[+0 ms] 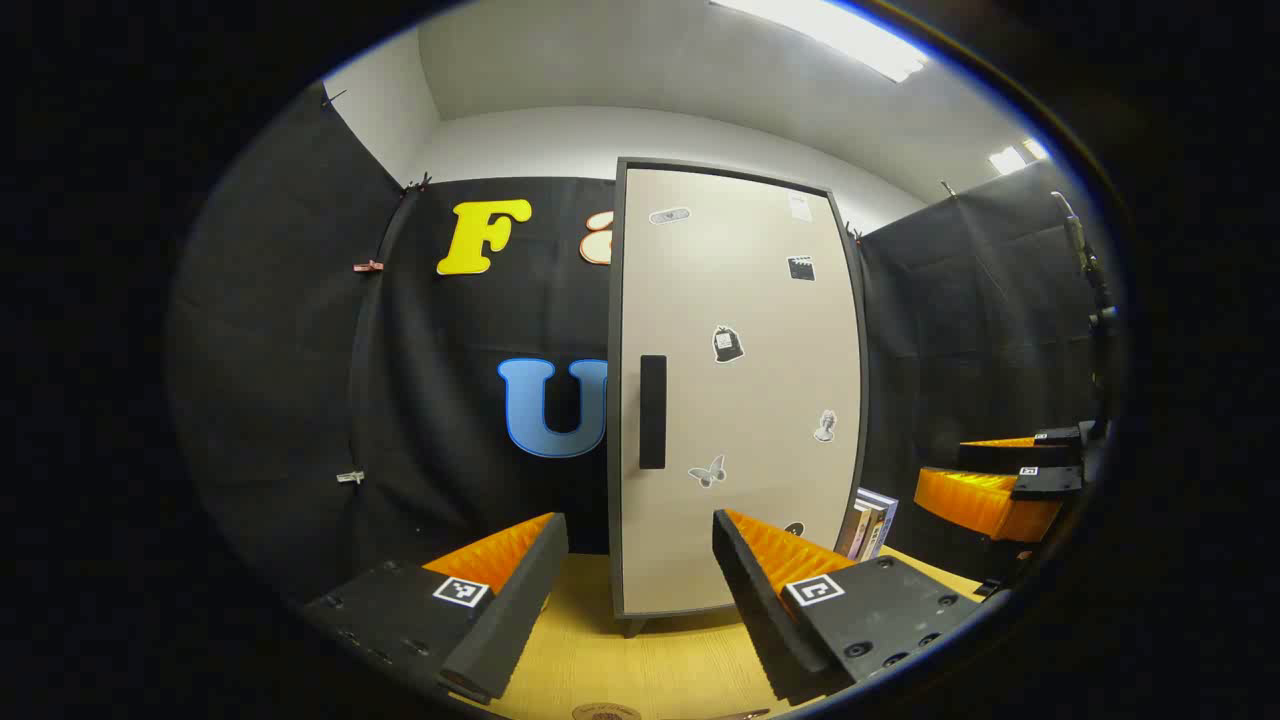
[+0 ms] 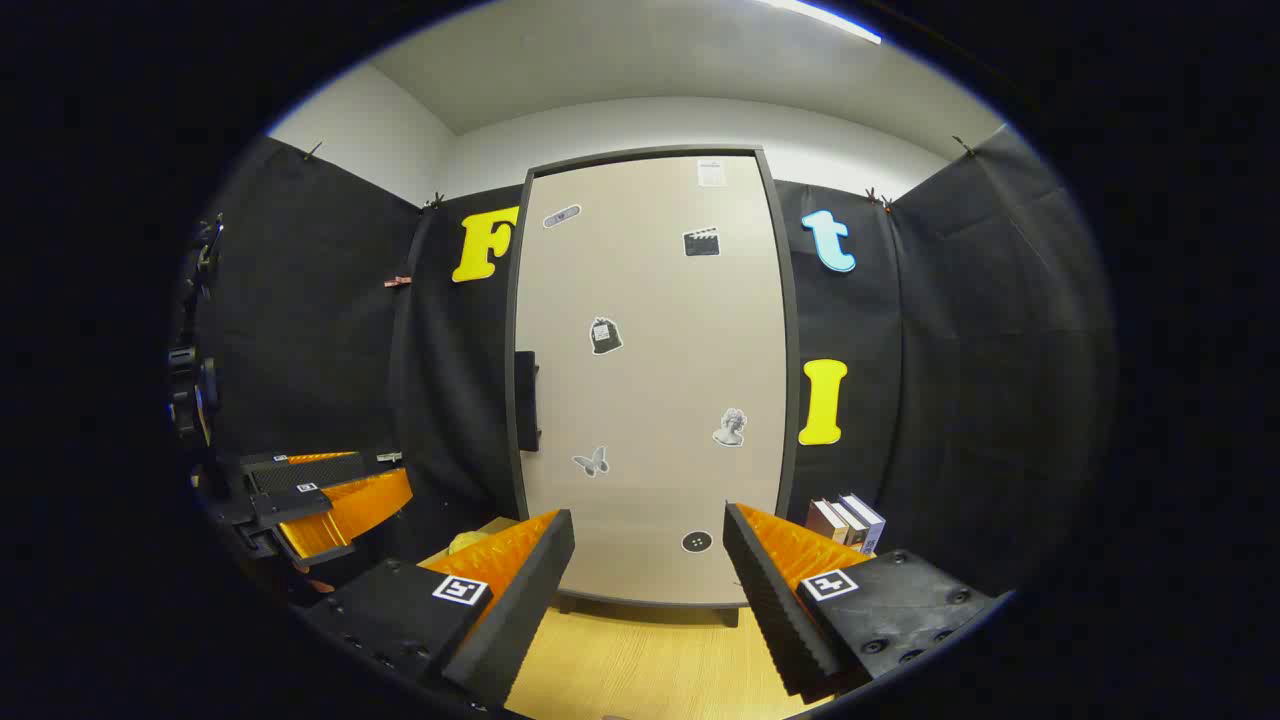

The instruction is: Open the cabinet door with the right hand, grasp the bottle in the cabinet with the left hand and place it on the coaster, then close the cabinet door with the right hand.

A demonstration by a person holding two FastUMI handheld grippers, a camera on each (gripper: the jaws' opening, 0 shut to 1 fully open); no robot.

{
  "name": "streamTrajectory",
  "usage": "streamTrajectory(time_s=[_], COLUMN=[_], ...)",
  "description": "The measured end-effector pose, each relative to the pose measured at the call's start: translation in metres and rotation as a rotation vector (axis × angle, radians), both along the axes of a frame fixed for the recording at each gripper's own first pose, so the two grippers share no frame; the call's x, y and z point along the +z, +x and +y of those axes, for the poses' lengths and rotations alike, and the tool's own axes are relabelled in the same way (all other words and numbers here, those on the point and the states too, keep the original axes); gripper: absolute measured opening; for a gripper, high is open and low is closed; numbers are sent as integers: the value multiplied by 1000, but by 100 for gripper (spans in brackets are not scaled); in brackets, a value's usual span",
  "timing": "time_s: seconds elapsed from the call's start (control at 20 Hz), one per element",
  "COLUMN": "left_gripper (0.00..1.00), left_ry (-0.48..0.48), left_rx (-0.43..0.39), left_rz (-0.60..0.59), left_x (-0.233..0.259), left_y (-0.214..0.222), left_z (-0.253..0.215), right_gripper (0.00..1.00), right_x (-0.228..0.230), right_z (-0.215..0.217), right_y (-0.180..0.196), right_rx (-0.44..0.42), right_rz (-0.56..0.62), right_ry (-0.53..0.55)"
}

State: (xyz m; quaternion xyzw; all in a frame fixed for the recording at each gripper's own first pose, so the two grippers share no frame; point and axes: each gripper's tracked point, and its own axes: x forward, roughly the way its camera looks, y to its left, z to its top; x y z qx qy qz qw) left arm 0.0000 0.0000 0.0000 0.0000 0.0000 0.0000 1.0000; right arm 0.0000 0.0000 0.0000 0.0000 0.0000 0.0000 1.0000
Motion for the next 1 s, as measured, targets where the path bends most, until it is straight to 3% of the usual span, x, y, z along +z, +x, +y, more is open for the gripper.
streamTrajectory(time_s=[1.0], left_gripper=[92], left_ry=[10], left_rx=[30], left_rz=[13], left_x=[-6], left_y=[11], left_z=[1], right_gripper=[98], right_x=[-7], right_z=[-1], right_y=[20], right_rx=[24], right_rz=[16], right_ry=[-60])
